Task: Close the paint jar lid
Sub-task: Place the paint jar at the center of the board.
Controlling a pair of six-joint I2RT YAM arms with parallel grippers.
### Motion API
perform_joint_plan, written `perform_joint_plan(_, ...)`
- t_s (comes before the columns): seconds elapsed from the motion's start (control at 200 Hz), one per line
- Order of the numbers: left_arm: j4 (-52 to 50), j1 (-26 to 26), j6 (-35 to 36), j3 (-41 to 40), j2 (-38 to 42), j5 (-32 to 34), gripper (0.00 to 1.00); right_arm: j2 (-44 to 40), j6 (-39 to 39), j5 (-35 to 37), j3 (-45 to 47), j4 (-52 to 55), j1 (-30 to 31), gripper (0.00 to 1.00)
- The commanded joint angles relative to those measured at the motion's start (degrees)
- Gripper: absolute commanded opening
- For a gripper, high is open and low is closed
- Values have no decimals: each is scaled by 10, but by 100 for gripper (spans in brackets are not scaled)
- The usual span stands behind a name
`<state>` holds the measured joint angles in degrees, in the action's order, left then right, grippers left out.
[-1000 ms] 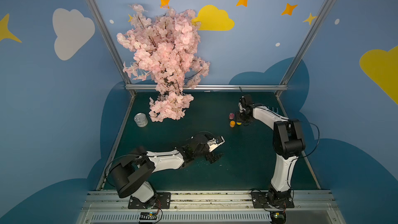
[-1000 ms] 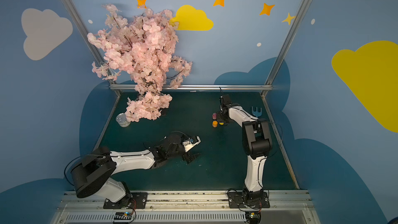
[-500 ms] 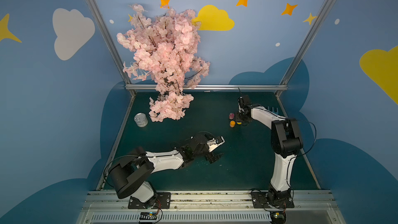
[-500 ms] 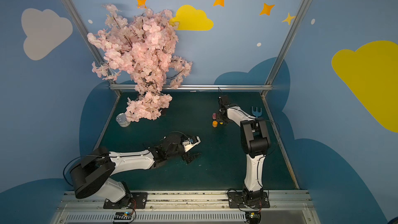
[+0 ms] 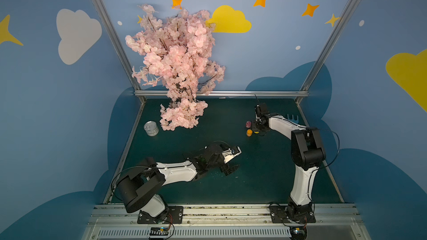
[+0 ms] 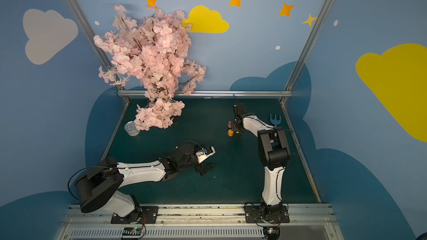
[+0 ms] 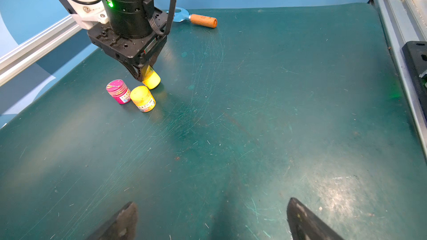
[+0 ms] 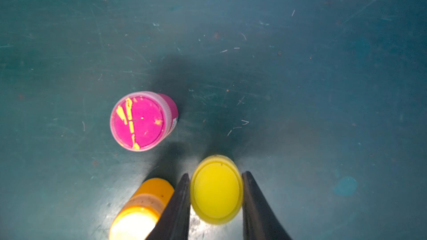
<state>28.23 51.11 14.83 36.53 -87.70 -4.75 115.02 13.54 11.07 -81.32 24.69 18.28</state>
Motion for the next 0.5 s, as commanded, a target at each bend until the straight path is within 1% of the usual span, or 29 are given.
perform_joint_plan(0.0,-1,0,3,-8,16,-8,100,-11,14,20,24,7,4,26)
perform_joint_plan(0.17,-6,1,4,-6,17,-10,100,-19,16,25,34,-1,5,36)
perform_joint_plan(0.496,-5,1,5,-6,15,-11,100,-18,14,39,33,0,11,47)
